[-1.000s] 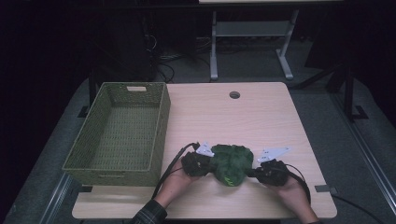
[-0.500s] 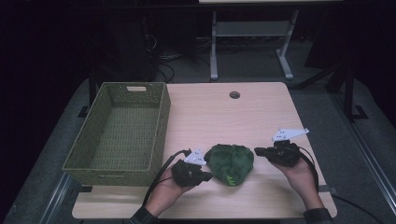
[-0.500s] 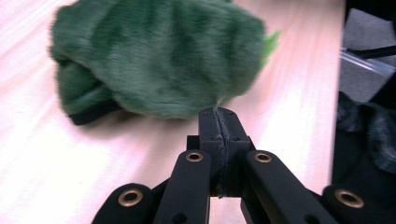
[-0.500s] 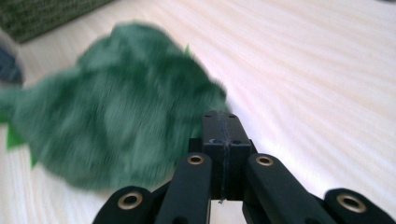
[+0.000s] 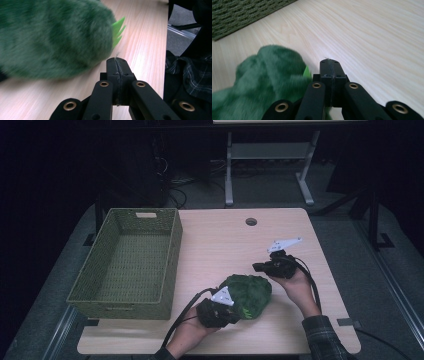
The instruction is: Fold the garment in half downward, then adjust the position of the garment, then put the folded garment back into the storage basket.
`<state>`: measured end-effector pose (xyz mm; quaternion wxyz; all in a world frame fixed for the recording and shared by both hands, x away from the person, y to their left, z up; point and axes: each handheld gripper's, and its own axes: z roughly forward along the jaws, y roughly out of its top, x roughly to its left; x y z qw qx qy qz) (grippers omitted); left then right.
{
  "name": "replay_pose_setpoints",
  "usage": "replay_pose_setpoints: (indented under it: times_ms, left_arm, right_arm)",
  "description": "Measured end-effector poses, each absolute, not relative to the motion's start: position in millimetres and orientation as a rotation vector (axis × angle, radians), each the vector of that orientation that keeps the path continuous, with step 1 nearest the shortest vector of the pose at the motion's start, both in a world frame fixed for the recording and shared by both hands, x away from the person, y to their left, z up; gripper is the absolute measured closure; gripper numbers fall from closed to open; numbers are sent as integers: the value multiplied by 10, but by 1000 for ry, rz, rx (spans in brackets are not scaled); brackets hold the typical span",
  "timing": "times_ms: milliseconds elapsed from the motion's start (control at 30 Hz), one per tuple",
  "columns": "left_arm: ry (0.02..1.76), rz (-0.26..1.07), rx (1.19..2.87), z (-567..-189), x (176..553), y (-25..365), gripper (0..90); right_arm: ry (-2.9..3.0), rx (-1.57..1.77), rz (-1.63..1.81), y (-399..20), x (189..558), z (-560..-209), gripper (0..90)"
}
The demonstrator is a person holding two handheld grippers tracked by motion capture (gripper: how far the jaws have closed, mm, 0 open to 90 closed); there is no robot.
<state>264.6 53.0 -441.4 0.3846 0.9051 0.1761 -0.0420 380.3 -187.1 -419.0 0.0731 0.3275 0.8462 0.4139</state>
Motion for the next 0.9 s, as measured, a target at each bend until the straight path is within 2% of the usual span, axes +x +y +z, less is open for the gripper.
replay_pose_setpoints:
  times_ms: [333,900]
  left_arm:
    - [456,-94,2320,-4554,2719,335,897]
    - [545,-5,2324,-4606,2937,510,898]
  right_arm:
    - [2636,979,1176,-1680,3950,-4309,900]
    - [2669,1014,1144,-1797,3822,-4473,900]
